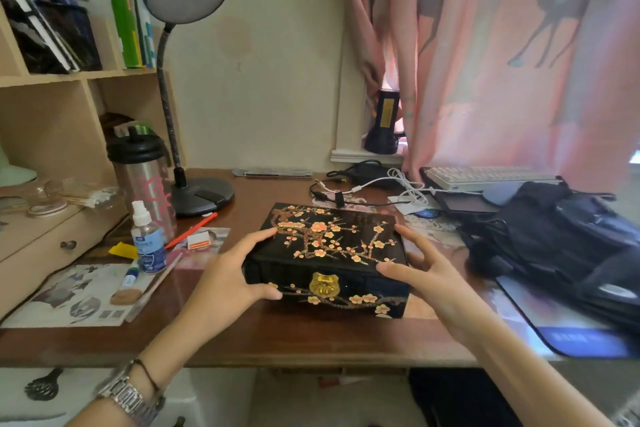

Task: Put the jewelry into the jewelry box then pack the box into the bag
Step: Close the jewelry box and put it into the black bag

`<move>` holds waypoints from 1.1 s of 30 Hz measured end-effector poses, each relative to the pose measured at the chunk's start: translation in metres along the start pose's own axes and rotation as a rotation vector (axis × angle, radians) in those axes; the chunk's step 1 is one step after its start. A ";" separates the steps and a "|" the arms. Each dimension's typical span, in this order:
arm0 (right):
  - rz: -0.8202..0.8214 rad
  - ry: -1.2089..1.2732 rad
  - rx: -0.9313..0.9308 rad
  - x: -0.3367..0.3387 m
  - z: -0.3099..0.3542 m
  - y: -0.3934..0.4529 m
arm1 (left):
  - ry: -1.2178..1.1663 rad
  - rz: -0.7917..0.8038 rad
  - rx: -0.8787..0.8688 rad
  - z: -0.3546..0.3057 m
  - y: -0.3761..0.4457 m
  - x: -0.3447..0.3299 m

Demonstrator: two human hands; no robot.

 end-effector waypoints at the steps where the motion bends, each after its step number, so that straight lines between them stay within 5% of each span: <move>1: -0.037 -0.001 -0.009 0.016 -0.002 -0.006 | -0.018 0.026 -0.015 -0.006 0.006 -0.015; 16: -0.462 -0.070 -0.145 0.203 -0.047 -0.138 | -0.201 0.395 -0.240 -0.094 0.038 -0.231; 33: -0.556 -0.018 -0.184 0.234 -0.080 -0.165 | -0.228 0.489 -0.263 -0.097 0.032 -0.291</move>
Point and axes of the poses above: each hand's wrist, its own y-axis towards the middle knuckle, its own x-axis out of the back of the hand, z = x × y, the point moved 10 cm from there along y, towards the middle knuckle, and after that the axes turned 13 degrees about -y, right-handed, at the moved point
